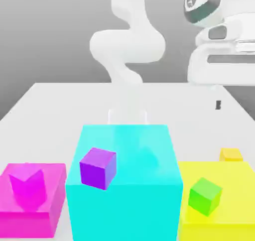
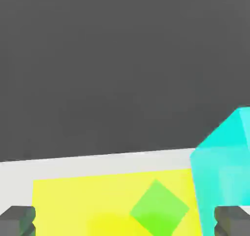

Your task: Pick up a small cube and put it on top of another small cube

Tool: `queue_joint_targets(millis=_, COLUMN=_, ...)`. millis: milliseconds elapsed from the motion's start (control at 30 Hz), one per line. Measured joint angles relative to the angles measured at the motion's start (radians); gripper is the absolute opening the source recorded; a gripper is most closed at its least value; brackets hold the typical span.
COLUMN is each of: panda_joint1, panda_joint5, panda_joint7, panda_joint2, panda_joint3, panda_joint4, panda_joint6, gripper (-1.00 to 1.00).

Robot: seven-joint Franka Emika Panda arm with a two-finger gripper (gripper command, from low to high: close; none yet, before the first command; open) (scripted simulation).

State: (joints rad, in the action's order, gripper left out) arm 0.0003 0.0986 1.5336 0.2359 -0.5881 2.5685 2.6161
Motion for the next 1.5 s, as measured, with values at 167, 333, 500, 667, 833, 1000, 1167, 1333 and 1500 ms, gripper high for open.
queue_joint_targets(millis=167, panda_joint1=0.055, panda_joint5=0.077, panda_joint7=0.243, panda_joint2=-0.172, panda_joint3=-0.120, panda_joint4=0.075, panda_joint6=0.087, gripper=0.00)
queue_joint_targets(millis=333, panda_joint1=0.183, panda_joint5=0.135, panda_joint7=0.459, panda_joint2=-0.333, panda_joint3=-0.142, panda_joint4=0.143, panda_joint6=0.173, gripper=0.00)
queue_joint_targets(millis=500, panda_joint1=0.284, panda_joint5=0.318, panda_joint7=0.620, panda_joint2=-0.451, panda_joint3=-0.013, panda_joint4=0.122, panda_joint6=0.240, gripper=0.00)
queue_joint_targets(millis=667, panda_joint1=0.429, panda_joint5=0.506, panda_joint7=0.762, panda_joint2=-0.560, panda_joint3=0.171, panda_joint4=0.088, panda_joint6=0.305, gripper=0.00)
queue_joint_targets(millis=833, panda_joint1=0.458, panda_joint5=0.539, panda_joint7=0.787, panda_joint2=-0.580, panda_joint3=0.208, panda_joint4=0.082, panda_joint6=0.321, gripper=-1.00)
queue_joint_targets(millis=1000, panda_joint1=0.424, panda_joint5=0.492, panda_joint7=0.752, panda_joint2=-0.553, panda_joint3=0.163, panda_joint4=0.090, panda_joint6=0.304, gripper=-1.00)
queue_joint_targets(millis=1167, panda_joint1=0.308, panda_joint5=0.295, panda_joint7=0.604, panda_joint2=-0.445, panda_joint3=0.005, panda_joint4=0.124, panda_joint6=0.243, gripper=-1.00)
queue_joint_targets(millis=1333, panda_joint1=0.243, panda_joint5=0.099, panda_joint7=0.474, panda_joint2=-0.341, panda_joint3=-0.079, panda_joint4=0.142, panda_joint6=0.174, gripper=-1.00)
queue_joint_targets(millis=1500, panda_joint1=0.152, panda_joint5=0.017, panda_joint7=0.508, panda_joint2=-0.292, panda_joint3=-0.032, panda_joint4=0.075, panda_joint6=0.075, gripper=-1.00)
